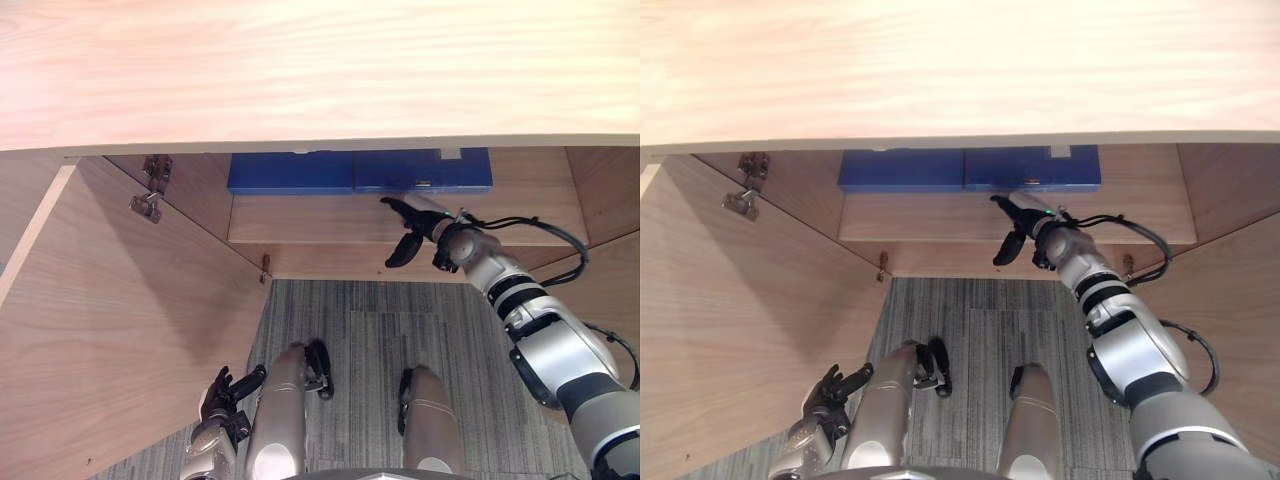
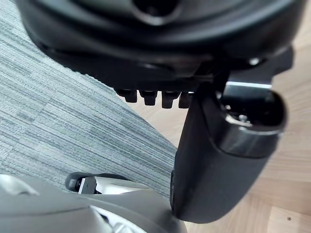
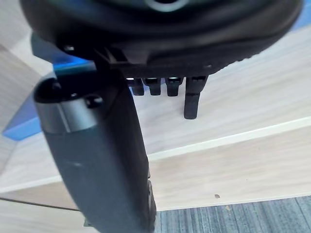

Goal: Walk over to the cabinet, pick up the folder, carry it to the office cabinet, place the folder inside the office cabinet, then close the office cabinet door

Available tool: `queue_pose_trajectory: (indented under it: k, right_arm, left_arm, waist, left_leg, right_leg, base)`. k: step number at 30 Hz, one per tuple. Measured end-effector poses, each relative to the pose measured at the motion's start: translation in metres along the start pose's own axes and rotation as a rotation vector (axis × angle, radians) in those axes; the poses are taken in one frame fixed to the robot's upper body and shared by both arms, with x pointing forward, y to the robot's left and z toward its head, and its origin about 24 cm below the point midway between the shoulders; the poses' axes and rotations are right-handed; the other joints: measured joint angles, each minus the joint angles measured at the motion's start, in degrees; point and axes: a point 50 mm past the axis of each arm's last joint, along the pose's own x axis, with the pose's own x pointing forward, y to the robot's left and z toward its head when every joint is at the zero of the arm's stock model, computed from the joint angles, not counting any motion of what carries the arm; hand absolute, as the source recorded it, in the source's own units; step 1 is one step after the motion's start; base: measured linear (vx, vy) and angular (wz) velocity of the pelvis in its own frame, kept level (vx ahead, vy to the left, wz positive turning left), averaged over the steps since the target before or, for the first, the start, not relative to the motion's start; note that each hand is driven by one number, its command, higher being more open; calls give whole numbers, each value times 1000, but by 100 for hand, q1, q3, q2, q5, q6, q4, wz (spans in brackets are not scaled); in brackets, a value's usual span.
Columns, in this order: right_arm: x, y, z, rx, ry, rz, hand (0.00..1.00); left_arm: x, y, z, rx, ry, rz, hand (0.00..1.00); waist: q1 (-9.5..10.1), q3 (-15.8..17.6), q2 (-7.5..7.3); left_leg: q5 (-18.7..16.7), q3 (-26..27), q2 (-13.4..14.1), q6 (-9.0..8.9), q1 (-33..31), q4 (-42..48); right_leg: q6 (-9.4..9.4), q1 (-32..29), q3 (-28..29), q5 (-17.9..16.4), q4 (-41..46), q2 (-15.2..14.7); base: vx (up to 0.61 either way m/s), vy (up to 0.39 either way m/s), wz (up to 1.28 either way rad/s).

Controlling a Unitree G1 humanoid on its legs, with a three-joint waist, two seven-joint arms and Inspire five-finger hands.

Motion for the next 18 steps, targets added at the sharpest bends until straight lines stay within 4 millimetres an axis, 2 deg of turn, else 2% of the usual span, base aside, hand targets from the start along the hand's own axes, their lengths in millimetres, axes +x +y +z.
queue_pose_trajectory:
  k: [3,5,7,9,13,18]
  right_arm:
    - [2,16,8,-61,-18,32,100]
    - [2,40,11,-115,-17,95,100]
    - [2,55,12,-139,-11,111,100]
    - [3,57,13,-142,-7,117,100]
    - [0,76,7,-161,15,167,100]
    - [-4,105,3,-126,24,271,100]
  left_arm:
    - [-1,3,-2,2,2,7,100]
    - [-2,4,-3,4,7,9,100]
    - [-2,4,-3,5,12,5,100]
    - [-2,3,-4,8,14,1,100]
    - [-2,0,-5,18,19,-22,100]
    - [-2,-1,-4,93,19,-66,100]
  waist:
    - [-12,-34,-67]
    - [-8,-49,-108]
    - [-1,-52,-119]
    - [2,-51,-121]
    - [104,-33,-156]
    - [119,-26,-207]
  left_leg:
    - [6,33,52,0,73,-101]
    - [17,72,52,-10,292,-240]
    - [28,106,52,-42,430,-366]
    - [85,144,51,-63,540,-531]
    - [354,157,9,-128,1046,-1157]
    - [847,117,-20,-361,1889,-2299]
  right_leg:
    - [3,112,-9,124,-222,63]
    - [10,334,-36,191,-416,66]
    - [19,462,-62,255,-573,63]
    - [14,568,-91,348,-754,62]
    - [-10,1135,-323,628,-1445,82]
    - [-118,2152,-625,1250,-2855,330]
  base:
    - [31,67,-14]
    - [47,62,-8]
    - [38,42,-9]
    - [40,23,-9]
    - [83,-30,0]
    - [114,-74,-1]
